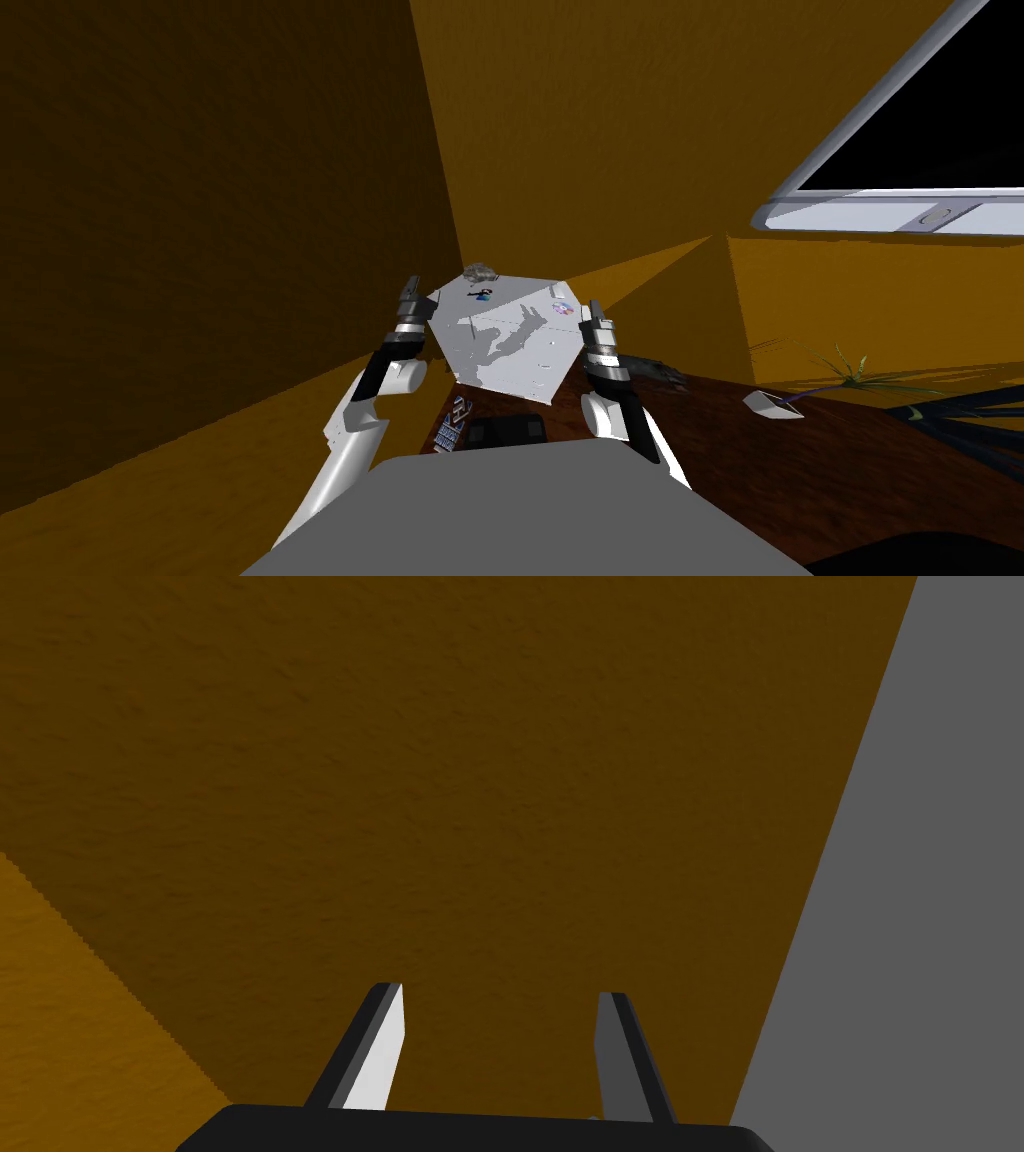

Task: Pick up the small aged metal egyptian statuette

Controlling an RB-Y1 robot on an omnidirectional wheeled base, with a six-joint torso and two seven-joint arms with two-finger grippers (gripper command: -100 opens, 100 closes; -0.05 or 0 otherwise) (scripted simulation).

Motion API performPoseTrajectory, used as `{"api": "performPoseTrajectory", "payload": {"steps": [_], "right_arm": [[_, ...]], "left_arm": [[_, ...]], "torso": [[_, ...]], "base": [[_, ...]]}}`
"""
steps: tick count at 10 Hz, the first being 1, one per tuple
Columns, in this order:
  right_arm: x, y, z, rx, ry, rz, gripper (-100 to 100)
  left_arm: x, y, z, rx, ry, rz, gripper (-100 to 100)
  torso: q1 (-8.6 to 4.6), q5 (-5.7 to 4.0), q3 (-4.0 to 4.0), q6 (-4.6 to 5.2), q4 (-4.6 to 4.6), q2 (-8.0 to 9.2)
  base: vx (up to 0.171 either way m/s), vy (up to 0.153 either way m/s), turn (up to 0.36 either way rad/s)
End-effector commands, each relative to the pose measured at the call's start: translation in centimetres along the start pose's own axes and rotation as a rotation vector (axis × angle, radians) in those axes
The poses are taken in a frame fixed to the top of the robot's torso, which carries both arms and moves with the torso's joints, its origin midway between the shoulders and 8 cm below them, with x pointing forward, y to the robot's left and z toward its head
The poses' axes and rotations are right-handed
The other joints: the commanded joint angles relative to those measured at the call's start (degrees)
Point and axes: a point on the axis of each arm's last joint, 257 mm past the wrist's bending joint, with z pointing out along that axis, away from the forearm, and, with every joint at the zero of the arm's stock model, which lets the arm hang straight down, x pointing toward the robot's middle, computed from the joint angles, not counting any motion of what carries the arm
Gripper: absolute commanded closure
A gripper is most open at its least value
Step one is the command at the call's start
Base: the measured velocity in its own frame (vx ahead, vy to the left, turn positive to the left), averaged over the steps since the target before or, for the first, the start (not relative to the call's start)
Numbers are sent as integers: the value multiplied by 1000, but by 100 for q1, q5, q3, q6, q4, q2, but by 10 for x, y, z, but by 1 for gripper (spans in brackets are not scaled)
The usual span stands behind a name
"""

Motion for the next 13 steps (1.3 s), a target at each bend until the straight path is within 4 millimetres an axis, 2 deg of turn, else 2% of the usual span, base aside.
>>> {"api": "performPoseTrajectory", "payload": {"steps": [1, 2, 3, 4, 5, 6, 8, 9, 10, 11, 12, 13], "right_arm": [[0, 0, 0, 0, 0, 0, 0], [0, 0, 0, 0, 0, 0, 0], [0, 0, 0, 0, 0, 0, 0], [0, 0, 0, 0, 0, 0, 0], [0, 0, 0, 0, 0, 0, 0], [0, 0, 0, 0, 0, 0, 0], [0, 0, 0, 0, 0, 0, 0], [0, 0, 0, 0, 0, 0, 0], [0, 0, 0, 0, 0, 0, 0], [0, 0, 0, 0, 0, 0, 0], [0, 0, 0, 0, 0, 0, 0], [0, 0, 0, 0, 0, 0, 0]], "left_arm": [[0, 5, 9, -20, 3, -14, -100], [-5, 17, 18, -52, 3, -35, -100], [-2, 17, 24, -57, 6, -38, -100], [-8, 30, 33, -93, 4, -59, -100], [-5, 30, 39, -99, 8, -62, -100], [-11, 43, 45, -136, 2, -82, -100], [-7, 43, 53, -144, 7, -86, -100], [-14, 58, 62, -190, 0, -107, -100], [-10, 56, 68, -194, 5, -110, -100], [-17, 69, 76, -230, -3, -130, -100], [-13, 67, 83, -236, 3, -133, -100], [-13, 70, 82, -248, 1, -133, -100]], "torso": [[0, 0, 0, 0, 0, 0], [1, 0, 0, -2, 0, -1], [-2, 0, 0, 0, 0, 0], [0, 0, 0, -2, 0, -1], [-3, -1, 1, -1, 0, 2], [0, -1, 1, -2, 1, 1], [4, 0, 0, -2, 1, 0], [9, 2, -2, -3, -1, -5], [5, 1, -2, -1, -1, -4], [5, 1, -1, -3, 0, -4], [1, 0, -1, 0, 0, -1], [4, 0, 0, -3, 0, -2]], "base": [[-31, -29, -30], [-36, -38, -55], [-31, -31, -36], [-41, -44, -67], [-36, -32, -33], [-35, -27, -75], [-22, -14, -16], [-25, -22, -68], [-25, -21, -48], [-35, -31, -111], [-29, -22, -46], [-9, -8, 14]]}}
